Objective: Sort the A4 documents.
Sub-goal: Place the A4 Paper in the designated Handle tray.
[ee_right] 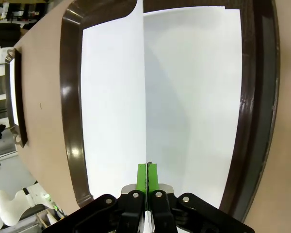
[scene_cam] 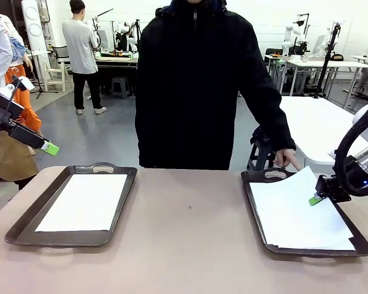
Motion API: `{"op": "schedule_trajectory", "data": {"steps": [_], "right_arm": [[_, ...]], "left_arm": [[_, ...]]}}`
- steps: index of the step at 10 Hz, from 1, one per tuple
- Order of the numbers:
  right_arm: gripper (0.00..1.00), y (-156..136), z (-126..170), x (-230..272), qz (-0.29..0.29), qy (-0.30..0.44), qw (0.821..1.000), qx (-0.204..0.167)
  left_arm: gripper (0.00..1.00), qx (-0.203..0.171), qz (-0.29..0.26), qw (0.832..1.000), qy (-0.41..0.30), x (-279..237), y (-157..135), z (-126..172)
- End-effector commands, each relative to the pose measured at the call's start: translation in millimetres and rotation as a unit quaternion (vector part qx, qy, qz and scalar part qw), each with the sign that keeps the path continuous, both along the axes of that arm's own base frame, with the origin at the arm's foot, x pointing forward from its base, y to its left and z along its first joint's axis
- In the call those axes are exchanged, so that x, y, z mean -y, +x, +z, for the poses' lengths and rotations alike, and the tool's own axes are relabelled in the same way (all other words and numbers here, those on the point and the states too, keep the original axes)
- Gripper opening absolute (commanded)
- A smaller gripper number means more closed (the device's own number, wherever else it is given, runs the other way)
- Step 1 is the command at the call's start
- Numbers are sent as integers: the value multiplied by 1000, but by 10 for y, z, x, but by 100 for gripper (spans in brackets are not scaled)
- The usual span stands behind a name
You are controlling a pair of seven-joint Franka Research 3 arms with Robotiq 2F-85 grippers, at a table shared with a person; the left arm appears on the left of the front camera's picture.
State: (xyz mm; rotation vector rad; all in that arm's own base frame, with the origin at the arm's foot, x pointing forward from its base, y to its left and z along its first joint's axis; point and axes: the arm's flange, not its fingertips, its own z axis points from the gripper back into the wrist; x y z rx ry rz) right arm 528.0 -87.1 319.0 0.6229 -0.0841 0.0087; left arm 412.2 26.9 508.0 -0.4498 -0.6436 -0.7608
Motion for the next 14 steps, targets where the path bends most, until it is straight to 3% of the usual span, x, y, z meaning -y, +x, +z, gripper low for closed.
{"op": "schedule_trajectory", "data": {"steps": [1, 3, 4, 5, 6, 7, 8, 9, 10, 11, 12, 13, 14], "right_arm": [[1, -2, -11, -81, -3, -17, 1000, -4], [1, 70, 9, -147, 5, -15, 1000, 6], [15, 91, 13, -162, 7, -20, 1000, 5], [17, 106, 32, -163, 9, -26, 1000, 7], [30, 117, 60, -163, 10, -31, 999, 11], [33, 119, 70, -165, 12, -35, 999, 11], [47, 120, 78, -157, 14, -39, 999, 11], [51, 117, 87, -154, 15, -44, 999, 13], [65, 110, 109, -143, 17, -58, 998, 14], [68, 104, 130, -120, 16, -66, 998, 14], [83, 98, 160, -90, 11, -69, 997, 16], [86, 90, 189, -71, 9, -71, 997, 17], [100, 95, 207, -69, 8, -73, 997, 18]], "left_arm": [[100, 2, -3, 1000, 8, -5, -12, -9], [100, 2, -3, 1000, 8, -5, -12, -9], [100, 2, -3, 1000, 8, -5, -12, -9], [100, 2, -3, 1000, 8, -5, -12, -9], [100, 2, -3, 1000, 8, -5, -12, -9], [100, 2, -3, 1000, 8, -5, -12, -9], [100, 2, -3, 1000, 8, -5, -12, -9], [100, 2, -3, 1000, 8, -5, -12, -9], [100, 2, -3, 1000, 8, -5, -12, -9], [100, 2, -3, 1000, 8, -5, -12, -9], [100, 2, -3, 1000, 8, -5, -12, -9], [100, 2, -3, 1000, 8, -5, -12, -9], [100, 2, -3, 1000, 8, -5, -12, -9]]}}
